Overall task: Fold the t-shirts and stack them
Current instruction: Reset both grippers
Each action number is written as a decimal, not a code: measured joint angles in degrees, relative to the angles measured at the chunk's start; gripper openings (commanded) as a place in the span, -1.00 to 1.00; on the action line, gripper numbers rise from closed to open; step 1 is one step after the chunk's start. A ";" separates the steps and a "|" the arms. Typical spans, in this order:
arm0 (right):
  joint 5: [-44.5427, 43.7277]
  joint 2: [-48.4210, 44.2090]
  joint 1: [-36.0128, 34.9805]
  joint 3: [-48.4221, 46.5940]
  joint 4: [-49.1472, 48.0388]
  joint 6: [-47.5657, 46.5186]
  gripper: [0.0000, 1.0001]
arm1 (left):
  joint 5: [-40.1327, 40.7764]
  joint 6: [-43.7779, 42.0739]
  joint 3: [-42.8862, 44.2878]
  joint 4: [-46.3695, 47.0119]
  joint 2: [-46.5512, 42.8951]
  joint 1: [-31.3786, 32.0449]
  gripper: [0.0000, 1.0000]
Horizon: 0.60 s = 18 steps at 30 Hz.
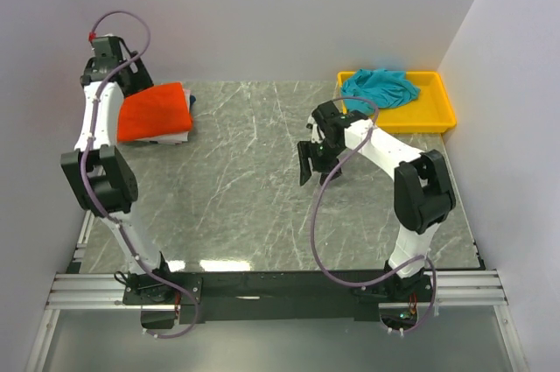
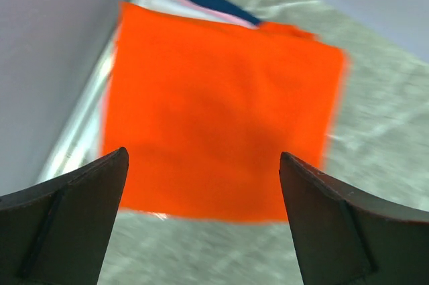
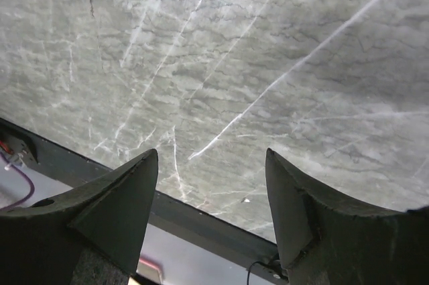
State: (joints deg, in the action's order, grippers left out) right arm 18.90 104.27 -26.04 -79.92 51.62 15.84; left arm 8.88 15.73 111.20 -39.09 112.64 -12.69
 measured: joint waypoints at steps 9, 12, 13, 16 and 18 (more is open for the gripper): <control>-5.60 -10.82 0.09 5.62 -4.74 2.99 0.43 | 5.97 7.32 -16.39 8.37 -20.76 14.60 0.99; -8.57 -14.95 0.20 6.38 -7.45 4.09 0.44 | 9.05 9.22 -25.97 11.72 -28.94 23.23 0.99; -9.75 -16.24 0.22 6.51 -8.28 4.39 0.43 | 9.62 10.19 -28.48 12.17 -30.93 26.18 0.99; -13.64 -20.17 0.22 8.07 -11.45 5.77 0.43 | 11.63 13.42 -35.82 13.62 -35.41 33.18 0.99; -16.55 -22.82 0.26 9.70 -13.03 6.51 0.44 | 13.42 15.34 -41.27 14.82 -38.18 37.46 0.99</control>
State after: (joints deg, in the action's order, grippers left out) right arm 2.35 81.45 -25.78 -70.22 38.59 22.35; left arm 22.31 31.07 69.93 -24.27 74.46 24.77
